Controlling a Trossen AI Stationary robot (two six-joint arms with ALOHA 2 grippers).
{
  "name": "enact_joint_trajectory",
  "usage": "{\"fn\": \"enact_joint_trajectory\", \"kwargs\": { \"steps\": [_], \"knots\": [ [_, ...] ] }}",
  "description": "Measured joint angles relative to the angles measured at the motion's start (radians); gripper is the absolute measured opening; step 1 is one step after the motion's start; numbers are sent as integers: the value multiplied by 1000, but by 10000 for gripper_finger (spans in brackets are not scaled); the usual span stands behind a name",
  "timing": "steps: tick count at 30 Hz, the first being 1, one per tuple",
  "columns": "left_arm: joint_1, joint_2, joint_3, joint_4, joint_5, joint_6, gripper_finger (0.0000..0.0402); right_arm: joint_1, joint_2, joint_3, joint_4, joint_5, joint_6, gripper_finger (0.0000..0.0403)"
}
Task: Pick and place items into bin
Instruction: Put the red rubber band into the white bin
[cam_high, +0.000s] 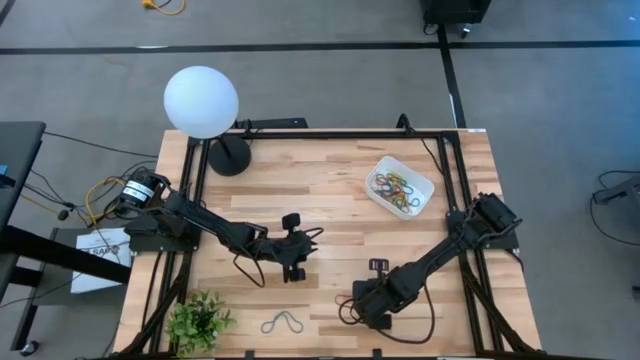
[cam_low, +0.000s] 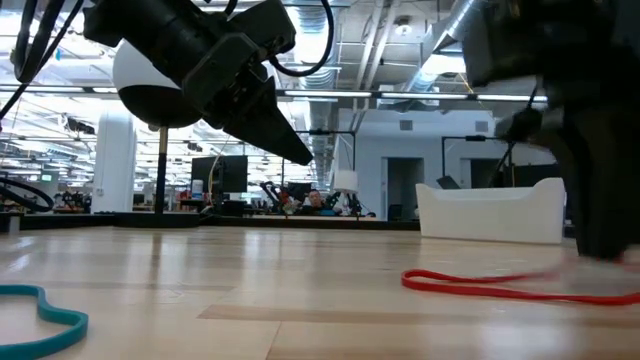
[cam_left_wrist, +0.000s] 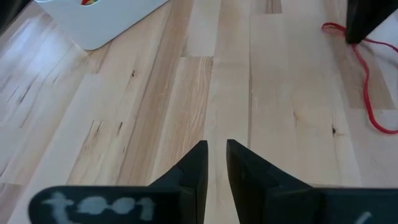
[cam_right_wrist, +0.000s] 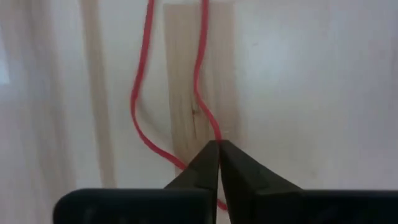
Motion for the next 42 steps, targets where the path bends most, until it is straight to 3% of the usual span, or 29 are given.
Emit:
{"fn": "enact_joint_trajectory", "kwargs": {
  "steps": [9,16,20,25,29,34,42],
  "knots": [
    [8,0,0,0,-1,0,50,0,-5,174,-388,129,9,1],
    [8,0,0,0,-1,0,50,-35,-8,216,-868,325,242,1],
    [8,0,0,0,-1,0,50,-73,-73,156,-796,536,189,1],
    [8,0,0,-4,0,0,50,-163,-103,101,-830,801,281,1],
    [8,0,0,-5,0,2,50,-253,-141,53,-853,927,330,0],
    [8,0,0,-11,1,2,50,-403,-164,-19,-855,948,332,0],
    [8,0,0,-17,2,2,50,-660,-189,-159,-818,737,429,0]
  ]
}}
